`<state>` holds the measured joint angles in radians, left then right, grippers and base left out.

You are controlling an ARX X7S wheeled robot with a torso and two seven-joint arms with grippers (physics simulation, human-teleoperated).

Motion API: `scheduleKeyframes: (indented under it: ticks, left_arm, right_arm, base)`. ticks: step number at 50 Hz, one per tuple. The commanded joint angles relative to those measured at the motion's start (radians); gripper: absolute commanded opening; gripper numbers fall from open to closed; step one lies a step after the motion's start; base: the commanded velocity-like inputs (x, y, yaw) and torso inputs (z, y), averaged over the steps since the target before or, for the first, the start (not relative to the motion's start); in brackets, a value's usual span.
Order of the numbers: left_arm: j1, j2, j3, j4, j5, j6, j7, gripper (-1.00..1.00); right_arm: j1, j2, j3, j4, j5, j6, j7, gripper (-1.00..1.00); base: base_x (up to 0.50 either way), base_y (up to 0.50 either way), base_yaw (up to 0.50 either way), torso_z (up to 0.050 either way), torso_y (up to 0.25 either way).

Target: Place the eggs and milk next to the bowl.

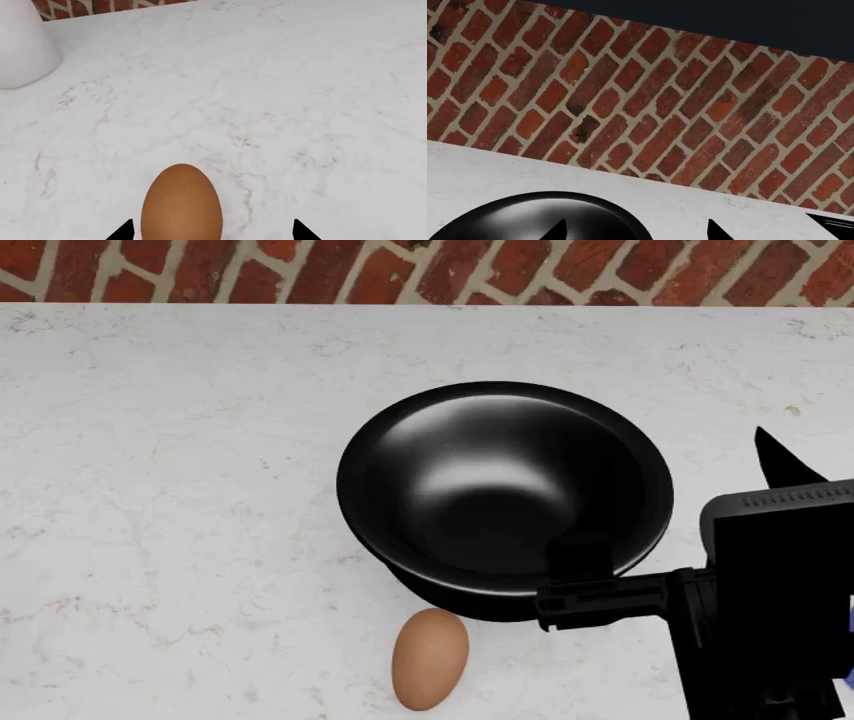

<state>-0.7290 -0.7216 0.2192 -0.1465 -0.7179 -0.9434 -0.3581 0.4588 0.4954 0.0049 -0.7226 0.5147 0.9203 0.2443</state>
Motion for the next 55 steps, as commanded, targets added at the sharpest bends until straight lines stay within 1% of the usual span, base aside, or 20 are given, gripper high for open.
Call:
scheduleKeyframes:
  ticks: [1,12,19,37,55]
  left_arm:
    - [-0.021,-0.003,0.017,-0.045,0.028,0.013,0.005,1.00]
    - [-0.070,0.019,0.058,-0.113,0.063,0.030,0.028,1.00]
    - [-0.101,0.040,0.090,-0.200,0.100,0.065,0.054,1.00]
    - [-0.131,0.060,0.128,-0.346,0.159,0.130,0.080,1.00]
    - [-0.131,0.075,0.139,-0.398,0.171,0.156,0.093,1.00]
  right_arm:
    - [-0.004,0.002,-0.002,0.006,0.000,-0.008,0.001,1.00]
    - [-0.002,0.008,0.006,-0.008,0.011,0.007,0.008,1.00]
    - [0.001,0.007,0.000,-0.002,0.010,0.006,0.011,1.00]
    - [-0.008,0.007,-0.004,0.010,0.006,-0.013,0.012,1.00]
    - [0.000,0.013,0.002,-0.009,0.022,0.011,0.025,1.00]
  base:
    - [0.00,0.00,0.00,0.000,0.000]
    - [0.00,0.00,0.00,0.000,0.000]
    - [0.00,0.00,0.00,0.000,0.000]
    - [0.00,0.00,0.00,0.000,0.000]
    - [0.00,0.00,0.00,0.000,0.000]
